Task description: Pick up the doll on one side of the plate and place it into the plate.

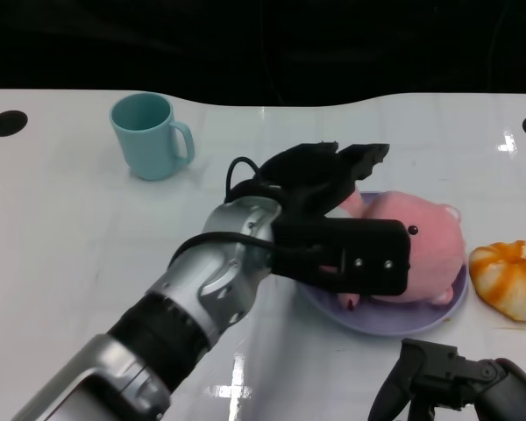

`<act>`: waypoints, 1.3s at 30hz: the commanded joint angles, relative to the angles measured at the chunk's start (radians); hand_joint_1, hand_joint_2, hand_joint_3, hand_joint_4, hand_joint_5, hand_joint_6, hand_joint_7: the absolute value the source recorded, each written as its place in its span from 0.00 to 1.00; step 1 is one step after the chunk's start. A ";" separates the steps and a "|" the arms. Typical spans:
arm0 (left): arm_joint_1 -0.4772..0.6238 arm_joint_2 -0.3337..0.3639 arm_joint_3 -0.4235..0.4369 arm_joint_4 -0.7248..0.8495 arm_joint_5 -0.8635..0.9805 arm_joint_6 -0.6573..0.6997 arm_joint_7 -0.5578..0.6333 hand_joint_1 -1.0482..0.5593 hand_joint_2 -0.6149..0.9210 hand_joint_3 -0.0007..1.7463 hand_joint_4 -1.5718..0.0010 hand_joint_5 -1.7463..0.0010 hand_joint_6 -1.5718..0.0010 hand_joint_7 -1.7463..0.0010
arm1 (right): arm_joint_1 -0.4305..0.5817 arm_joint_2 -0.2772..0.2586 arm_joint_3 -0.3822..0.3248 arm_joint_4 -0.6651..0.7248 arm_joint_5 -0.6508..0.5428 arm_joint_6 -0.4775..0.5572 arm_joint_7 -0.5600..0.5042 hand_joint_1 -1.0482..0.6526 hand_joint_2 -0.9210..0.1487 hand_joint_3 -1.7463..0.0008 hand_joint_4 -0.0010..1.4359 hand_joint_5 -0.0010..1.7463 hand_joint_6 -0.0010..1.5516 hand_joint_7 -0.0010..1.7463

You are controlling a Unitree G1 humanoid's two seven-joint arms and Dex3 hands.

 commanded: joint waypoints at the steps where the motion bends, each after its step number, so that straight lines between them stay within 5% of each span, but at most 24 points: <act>1: 0.047 0.053 0.034 -0.109 -0.014 0.000 -0.041 0.04 1.00 0.25 0.98 0.99 0.96 0.99 | 0.000 -0.010 -0.017 0.006 0.016 -0.007 0.004 0.58 0.38 0.36 0.48 0.93 0.41 0.74; 10: 0.238 0.143 0.176 -0.407 -0.180 -0.023 -0.134 0.10 1.00 0.19 0.89 0.92 0.89 0.96 | -0.001 -0.018 -0.029 0.006 0.028 -0.002 0.015 0.58 0.36 0.37 0.47 0.93 0.40 0.74; 20: 0.463 0.158 0.290 -0.611 -0.327 -0.061 -0.122 0.20 1.00 0.09 0.82 0.81 0.81 0.94 | -0.005 -0.014 -0.029 0.020 0.023 -0.020 0.016 0.58 0.37 0.38 0.47 0.94 0.41 0.74; 27: 0.617 0.100 0.369 -0.616 -0.453 -0.222 -0.040 0.41 1.00 0.03 0.81 0.50 0.61 0.91 | -0.008 -0.014 -0.030 0.025 0.023 -0.022 0.016 0.58 0.38 0.37 0.47 0.94 0.41 0.74; 29: 0.625 0.096 0.374 -0.612 -0.461 -0.235 -0.037 0.43 1.00 0.03 0.81 0.47 0.60 0.91 | -0.008 -0.014 -0.030 0.025 0.023 -0.023 0.016 0.58 0.38 0.37 0.48 0.94 0.41 0.74; 31: 0.683 0.067 0.406 -0.622 -0.559 -0.234 -0.052 0.51 0.98 0.11 0.74 0.41 0.54 0.83 | -0.007 -0.015 -0.031 0.021 0.023 -0.018 0.017 0.57 0.38 0.37 0.47 0.93 0.41 0.74; 35: 0.749 0.046 0.440 -0.636 -0.661 -0.225 -0.065 0.61 0.78 0.53 0.62 0.31 0.56 0.53 | -0.005 -0.016 -0.033 0.017 0.026 -0.019 0.019 0.57 0.37 0.37 0.47 0.93 0.41 0.74; 39: 0.800 0.040 0.457 -0.697 -0.737 -0.128 -0.073 0.61 0.77 0.63 0.55 0.20 0.55 0.34 | -0.004 -0.016 -0.034 0.017 0.029 -0.021 0.020 0.56 0.37 0.37 0.47 0.93 0.41 0.74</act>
